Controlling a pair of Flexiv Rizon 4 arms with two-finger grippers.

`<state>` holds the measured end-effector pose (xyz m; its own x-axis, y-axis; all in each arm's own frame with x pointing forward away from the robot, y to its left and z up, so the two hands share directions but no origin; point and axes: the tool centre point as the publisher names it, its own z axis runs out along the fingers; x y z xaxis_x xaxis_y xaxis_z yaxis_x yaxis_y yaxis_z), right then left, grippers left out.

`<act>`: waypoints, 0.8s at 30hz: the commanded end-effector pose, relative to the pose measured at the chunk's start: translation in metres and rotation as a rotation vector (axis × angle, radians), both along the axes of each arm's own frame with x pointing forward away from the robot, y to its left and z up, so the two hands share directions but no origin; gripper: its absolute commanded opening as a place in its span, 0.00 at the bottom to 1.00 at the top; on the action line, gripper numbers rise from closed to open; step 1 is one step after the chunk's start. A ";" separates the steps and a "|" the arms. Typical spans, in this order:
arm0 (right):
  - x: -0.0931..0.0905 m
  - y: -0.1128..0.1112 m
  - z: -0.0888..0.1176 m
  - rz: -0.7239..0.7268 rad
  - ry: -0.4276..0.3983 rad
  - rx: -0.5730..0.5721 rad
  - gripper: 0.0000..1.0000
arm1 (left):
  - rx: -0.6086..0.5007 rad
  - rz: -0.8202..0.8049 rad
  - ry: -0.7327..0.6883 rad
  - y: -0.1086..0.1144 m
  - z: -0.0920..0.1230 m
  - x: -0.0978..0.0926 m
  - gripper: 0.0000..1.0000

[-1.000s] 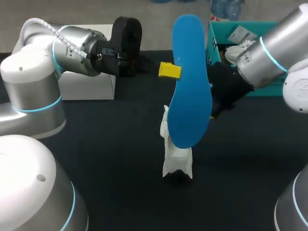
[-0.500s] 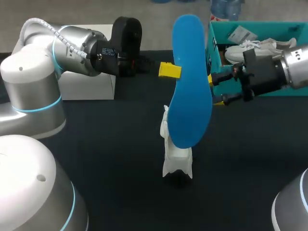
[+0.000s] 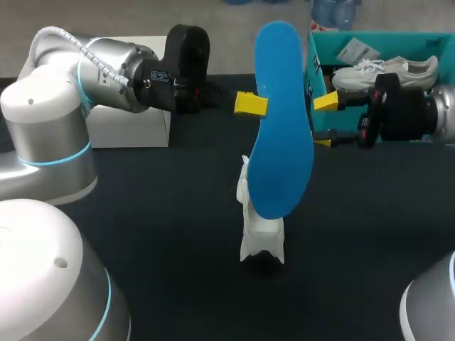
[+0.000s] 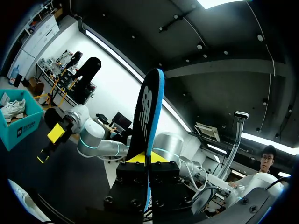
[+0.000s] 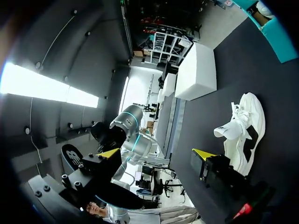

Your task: Take the shoe out of the shoebox, open the shoe tongue, remove and reinsert the insole, then place the shoe into the shoebox

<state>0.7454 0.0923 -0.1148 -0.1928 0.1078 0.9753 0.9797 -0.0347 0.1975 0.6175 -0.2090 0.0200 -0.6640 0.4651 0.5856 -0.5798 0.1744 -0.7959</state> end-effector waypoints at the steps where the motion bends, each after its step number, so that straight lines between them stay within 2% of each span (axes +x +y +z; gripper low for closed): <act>1: 0.005 0.005 0.009 -0.003 -0.036 -0.024 1.00 | -0.001 0.000 0.000 0.000 0.000 0.000 0.00; 12: 0.005 0.005 0.009 -0.003 -0.036 -0.024 1.00 | -0.001 0.000 0.000 0.000 0.000 0.000 0.00; 13: 0.002 0.008 0.007 -0.013 -0.002 -0.016 1.00 | -0.001 0.000 0.000 0.000 0.000 0.000 0.00; 19: -0.013 0.007 0.027 0.004 0.059 0.085 1.00 | -0.001 0.000 0.000 0.000 0.000 0.000 0.00; 21: -0.016 0.003 0.035 0.010 0.058 0.083 1.00 | -0.001 0.000 0.000 0.000 0.000 0.000 0.00; 24: -0.018 -0.002 0.045 0.023 0.104 0.056 1.00 | -0.001 0.000 0.000 0.000 0.000 0.000 0.00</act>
